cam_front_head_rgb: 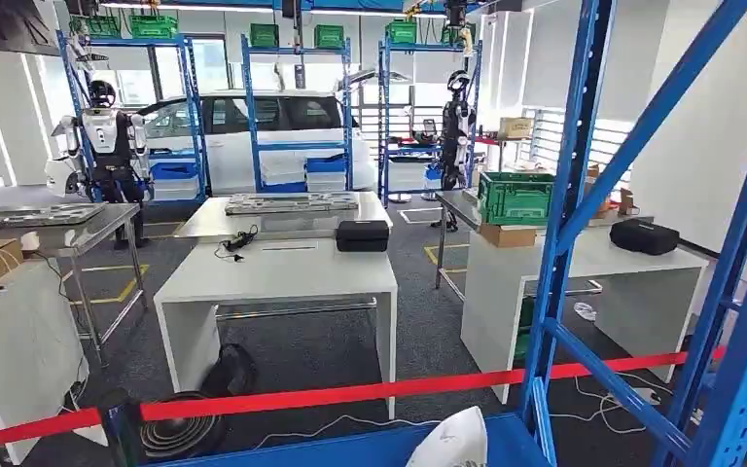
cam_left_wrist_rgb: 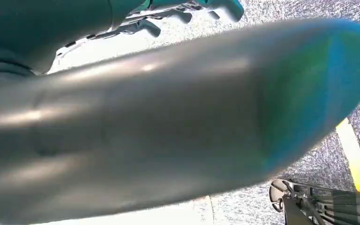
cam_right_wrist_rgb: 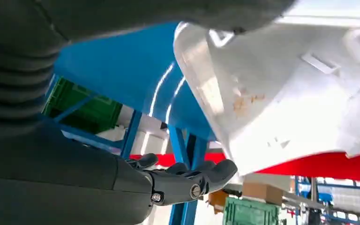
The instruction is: Take the parts from the cabinet and place them on the table.
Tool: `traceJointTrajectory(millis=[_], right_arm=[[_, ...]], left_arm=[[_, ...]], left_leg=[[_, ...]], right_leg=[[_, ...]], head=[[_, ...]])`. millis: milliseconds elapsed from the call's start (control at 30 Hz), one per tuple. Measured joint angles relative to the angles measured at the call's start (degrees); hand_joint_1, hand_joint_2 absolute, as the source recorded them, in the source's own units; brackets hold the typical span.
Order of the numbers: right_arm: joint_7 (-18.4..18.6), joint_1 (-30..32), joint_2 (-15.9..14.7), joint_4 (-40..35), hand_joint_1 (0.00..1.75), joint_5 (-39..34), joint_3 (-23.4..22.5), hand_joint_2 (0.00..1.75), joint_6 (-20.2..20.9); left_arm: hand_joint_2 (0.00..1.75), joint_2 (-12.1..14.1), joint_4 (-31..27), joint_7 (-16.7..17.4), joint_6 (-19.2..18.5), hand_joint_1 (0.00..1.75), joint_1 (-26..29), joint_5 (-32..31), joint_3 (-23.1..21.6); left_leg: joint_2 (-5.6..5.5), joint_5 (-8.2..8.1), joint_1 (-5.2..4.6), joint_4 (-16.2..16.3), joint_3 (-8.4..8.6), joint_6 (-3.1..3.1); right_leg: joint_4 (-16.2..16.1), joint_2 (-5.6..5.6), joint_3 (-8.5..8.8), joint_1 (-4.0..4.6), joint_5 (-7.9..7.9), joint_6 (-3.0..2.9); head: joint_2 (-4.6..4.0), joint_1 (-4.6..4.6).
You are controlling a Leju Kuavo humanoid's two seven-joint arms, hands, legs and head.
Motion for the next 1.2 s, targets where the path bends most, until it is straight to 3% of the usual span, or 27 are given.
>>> traceJointTrajectory(millis=[433,467,500,533,567,633,667,733,767,833,967,1000,1067,1200], right_arm=[[0.7,1.4,1.3,3.6,0.0,-1.3,0.0,0.0,0.0],[0.7,1.4,1.3,3.9,0.0,-1.3,0.0,1.75,0.0],[0.6,1.3,1.4,4.2,0.0,-1.3,0.0,1.75,0.0],[0.5,1.2,1.5,4.7,0.38,-1.5,0.0,1.75,0.0],[0.4,1.1,1.7,5.2,0.63,-1.6,0.0,1.75,0.0],[0.4,0.9,2.0,6.2,0.7,-1.8,-0.2,1.75,0.0],[0.4,0.9,2.2,6.5,0.89,-1.9,-0.3,1.75,-0.1],[0.4,0.9,2.5,7.3,0.89,-2.0,-0.6,1.75,-0.3],[0.4,0.9,2.7,7.8,1.29,-2.0,-0.7,1.75,-0.4],[0.4,0.8,2.9,8.3,1.55,-2.0,-0.9,1.75,-0.6],[0.2,0.4,2.9,8.8,1.59,-2.0,-1.1,1.75,-0.8],[0.2,0.2,2.9,8.9,1.47,-2.0,-1.2,1.75,-0.8],[0.2,0.1,2.9,9.0,1.4,-2.0,-1.3,1.75,-0.8],[0.1,0.1,3.0,9.0,1.34,-2.0,-1.4,1.75,-1.0]], left_arm=[[0.0,0.0,0.0,0.4,-0.3,0.0,-0.4,-0.6,0.0],[0.0,0.0,0.0,0.4,-0.4,0.0,-0.4,-0.6,0.0],[0.0,0.0,0.0,0.4,-0.4,0.0,-0.4,-0.7,0.0],[0.0,0.0,0.0,0.4,-0.5,0.0,-0.5,-0.7,0.0],[0.0,0.0,0.0,0.4,-0.5,0.0,-0.6,-0.9,0.0],[0.0,0.0,0.0,0.5,-0.6,0.0,-0.8,-1.1,0.0],[0.0,0.0,0.0,0.5,-0.6,0.0,-0.9,-1.2,0.0],[0.0,0.1,0.0,0.6,-0.6,0.0,-1.0,-1.3,0.0],[0.0,0.1,0.0,0.6,-0.6,0.0,-1.0,-1.4,0.0],[0.0,0.2,0.0,0.7,-0.6,0.0,-1.0,-1.4,0.0],[0.0,0.2,0.0,0.9,-0.6,0.0,-1.0,-1.4,0.0],[0.0,0.2,0.0,0.9,-0.6,0.0,-1.0,-1.4,0.0],[0.0,0.2,0.0,0.9,-0.6,0.0,-1.0,-1.4,0.0],[0.0,0.2,0.0,1.0,-0.6,0.0,-1.0,-1.4,0.0]], left_leg=[[0.03,0.0,0.0,0.0,0.01,0.0],[0.02,0.0,0.0,0.0,0.01,0.0],[0.02,0.0,0.0,0.0,0.01,0.0],[0.03,0.0,0.0,0.0,0.01,0.0],[0.03,0.0,0.0,0.0,0.02,0.0],[0.02,0.0,0.0,0.0,0.02,0.0],[0.02,0.0,0.0,0.0,0.02,0.0],[0.02,0.0,0.0,0.0,0.03,0.0],[0.02,0.0,0.0,0.0,0.04,0.0],[0.03,0.0,0.0,0.0,0.05,0.0],[0.03,0.0,0.0,0.0,0.12,0.0],[0.03,0.0,0.0,0.0,0.15,0.0],[0.03,0.0,0.0,0.0,0.2,0.0],[0.03,0.0,0.0,0.0,0.26,0.0]], right_leg=[[0.0,0.01,0.02,0.0,0.0,0.0],[0.0,0.01,0.02,0.0,0.0,0.0],[0.0,0.0,0.02,0.0,0.0,0.01],[0.0,0.01,0.02,0.0,0.01,0.01],[0.0,0.01,0.02,0.0,0.01,0.01],[0.0,0.0,0.03,0.0,0.01,0.01],[0.0,0.0,0.03,0.0,0.01,0.01],[0.0,0.0,0.03,0.0,0.01,0.01],[0.0,0.0,0.03,0.0,0.01,0.01],[0.0,0.0,0.04,0.0,0.0,0.0],[0.0,0.01,0.12,0.0,0.0,0.0],[0.0,0.01,0.14,0.0,0.0,0.0],[0.0,0.01,0.2,0.0,-0.01,0.0],[0.0,0.01,0.26,0.0,0.0,0.0]], head=[[0.0,0.0],[0.0,0.0],[0.0,0.0],[0.0,0.0],[0.0,0.0],[0.0,0.0],[0.0,0.0],[0.0,0.0],[0.0,0.0],[0.0,0.0],[0.0,0.0],[0.0,0.0],[0.0,-0.02],[0.0,0.0]])
